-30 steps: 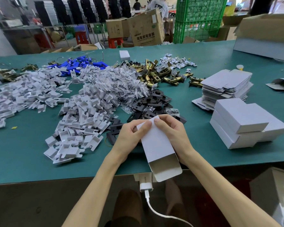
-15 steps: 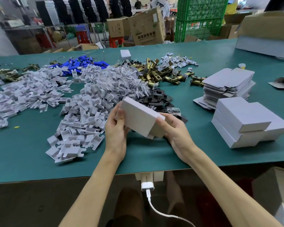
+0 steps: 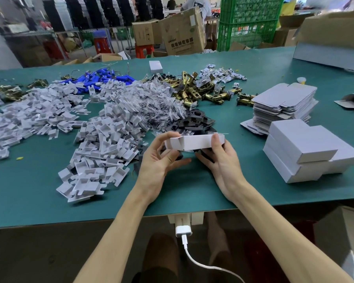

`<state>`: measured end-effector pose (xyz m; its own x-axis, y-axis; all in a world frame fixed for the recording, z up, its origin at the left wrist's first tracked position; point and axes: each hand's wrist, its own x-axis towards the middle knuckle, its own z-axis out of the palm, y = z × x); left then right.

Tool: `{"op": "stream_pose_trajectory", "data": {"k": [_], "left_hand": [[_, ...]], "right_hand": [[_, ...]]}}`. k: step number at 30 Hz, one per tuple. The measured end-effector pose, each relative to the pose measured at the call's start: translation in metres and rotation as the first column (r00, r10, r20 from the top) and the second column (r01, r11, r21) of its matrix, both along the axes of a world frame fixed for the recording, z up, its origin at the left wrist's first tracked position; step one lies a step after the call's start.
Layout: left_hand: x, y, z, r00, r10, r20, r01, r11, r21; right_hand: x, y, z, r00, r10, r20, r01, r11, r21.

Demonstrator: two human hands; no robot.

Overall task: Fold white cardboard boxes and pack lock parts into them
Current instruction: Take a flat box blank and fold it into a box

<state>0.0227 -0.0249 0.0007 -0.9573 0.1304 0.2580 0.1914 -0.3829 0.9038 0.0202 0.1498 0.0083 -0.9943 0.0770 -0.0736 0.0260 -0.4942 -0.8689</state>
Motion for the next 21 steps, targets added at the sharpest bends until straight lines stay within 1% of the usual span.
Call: {"op": "stream_pose_trajectory", "data": {"k": [6,9,11,13,15,17,21], "left_hand": [[0.0026,-0.0003,0.0048,0.989,-0.125,0.077,0.12,0.991,0.067],[0.0027,0.0013,0.0064,0.991,-0.046,0.124,0.043,0.999,0.028],[0.0013,0.0003,0.0052,0.992,0.011,0.126,-0.012,1.0,0.002],[0.0001,-0.0007,0.0037,0.99,0.041,0.132,-0.042,0.999,0.006],[-0.0013,-0.002,0.0031,0.981,0.059,0.184,-0.066,0.997,0.031],[-0.003,-0.0018,0.0017,0.974,0.02,0.227,-0.028,0.999,0.036],[-0.0044,0.0018,-0.0031,0.963,-0.074,0.258,0.087,0.995,-0.039]], "right_hand": [[-0.0006,0.0037,0.0009,0.998,-0.048,0.034,0.05,0.996,-0.074],[-0.0003,0.0045,-0.0007,0.999,-0.04,0.032,0.043,0.994,-0.1],[-0.0001,0.0047,-0.0023,0.999,-0.026,0.019,0.028,0.994,-0.108],[0.0003,0.0045,-0.0034,1.0,-0.008,-0.002,0.007,0.993,-0.115],[0.0003,0.0042,-0.0039,1.0,0.014,-0.01,-0.015,0.994,-0.108],[0.0005,0.004,-0.004,0.999,0.03,-0.01,-0.031,0.994,-0.105],[-0.0013,0.0051,-0.0061,1.0,0.023,-0.005,-0.024,0.991,-0.135]]}}
